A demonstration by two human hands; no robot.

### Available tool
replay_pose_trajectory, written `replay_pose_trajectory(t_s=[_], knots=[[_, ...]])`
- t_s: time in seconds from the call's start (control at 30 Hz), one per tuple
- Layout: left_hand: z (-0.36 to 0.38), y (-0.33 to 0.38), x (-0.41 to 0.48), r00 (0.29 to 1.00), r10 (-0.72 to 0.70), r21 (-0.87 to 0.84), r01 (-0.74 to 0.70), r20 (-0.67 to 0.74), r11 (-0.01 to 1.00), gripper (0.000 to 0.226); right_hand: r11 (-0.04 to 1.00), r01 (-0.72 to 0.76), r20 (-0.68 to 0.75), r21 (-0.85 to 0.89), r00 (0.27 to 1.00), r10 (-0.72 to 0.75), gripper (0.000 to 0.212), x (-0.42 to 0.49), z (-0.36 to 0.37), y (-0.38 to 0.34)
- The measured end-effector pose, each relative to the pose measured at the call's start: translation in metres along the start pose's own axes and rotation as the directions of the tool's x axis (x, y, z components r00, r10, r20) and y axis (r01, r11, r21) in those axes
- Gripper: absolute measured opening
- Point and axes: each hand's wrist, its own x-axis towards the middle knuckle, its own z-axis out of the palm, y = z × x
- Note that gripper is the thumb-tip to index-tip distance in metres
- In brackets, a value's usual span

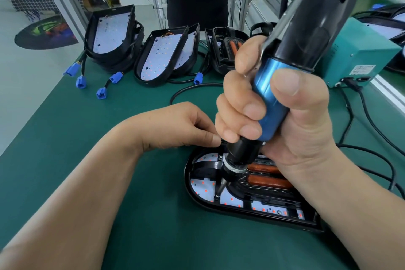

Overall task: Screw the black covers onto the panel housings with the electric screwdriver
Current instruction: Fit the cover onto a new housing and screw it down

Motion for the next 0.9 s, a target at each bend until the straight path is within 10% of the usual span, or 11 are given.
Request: replay_pose_trajectory(t_s=[0.23, 0.33, 0.5, 0.9], knots=[[-0.004, -0.008, 0.003, 0.999, 0.002, 0.036, -0.003, 0.041, 0.999, 0.015, 0.987, 0.145, -0.242, -0.07, 0.957, -0.158, 0.034, 0.003, -0.006, -0.005], [0.0, -0.01, 0.009, 0.999, -0.036, -0.247, 0.033, -0.008, 0.968, 0.017, 0.972, 0.229, -0.464, -0.055, 0.856, -0.228, 0.021, 0.006, -0.017, -0.011], [0.01, -0.005, 0.026, 0.987, -0.126, -0.833, -0.017, -0.104, 0.553, 0.03, 0.924, 0.372, -0.705, -0.086, 0.633, -0.321, 0.017, 0.007, -0.045, -0.027], [0.021, -0.003, 0.033, 0.99, -0.094, -0.829, -0.031, -0.101, 0.559, 0.02, 0.904, 0.41, -0.803, -0.124, 0.494, -0.334, 0.017, 0.009, -0.072, -0.028]])
